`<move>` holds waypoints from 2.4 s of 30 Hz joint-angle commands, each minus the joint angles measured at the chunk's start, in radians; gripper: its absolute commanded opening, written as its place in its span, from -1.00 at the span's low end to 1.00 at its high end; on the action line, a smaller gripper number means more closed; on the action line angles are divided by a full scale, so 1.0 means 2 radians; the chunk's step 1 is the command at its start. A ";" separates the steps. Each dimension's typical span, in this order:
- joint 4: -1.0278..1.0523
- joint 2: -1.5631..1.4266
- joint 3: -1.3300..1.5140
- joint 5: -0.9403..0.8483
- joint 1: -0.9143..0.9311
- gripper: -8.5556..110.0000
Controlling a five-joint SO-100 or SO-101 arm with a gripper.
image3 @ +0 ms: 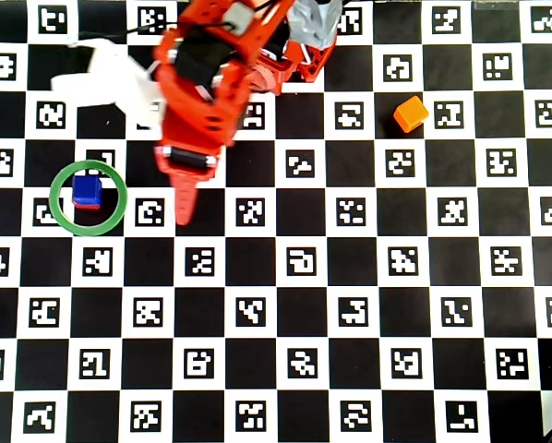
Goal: Grab the red cube then put it in the green circle then put the blue cube on top and finally the orange cube on top
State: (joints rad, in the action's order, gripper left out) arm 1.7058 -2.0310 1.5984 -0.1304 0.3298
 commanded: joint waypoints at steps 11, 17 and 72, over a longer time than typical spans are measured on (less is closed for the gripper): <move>0.012 -0.077 0.056 0.160 -0.272 -0.21; 0.011 -0.077 0.114 0.212 -0.393 -0.22; -0.290 0.032 0.374 0.367 -0.731 -0.19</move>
State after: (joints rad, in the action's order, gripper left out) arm 1.1382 -1.9681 2.3531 0.5952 -1.1229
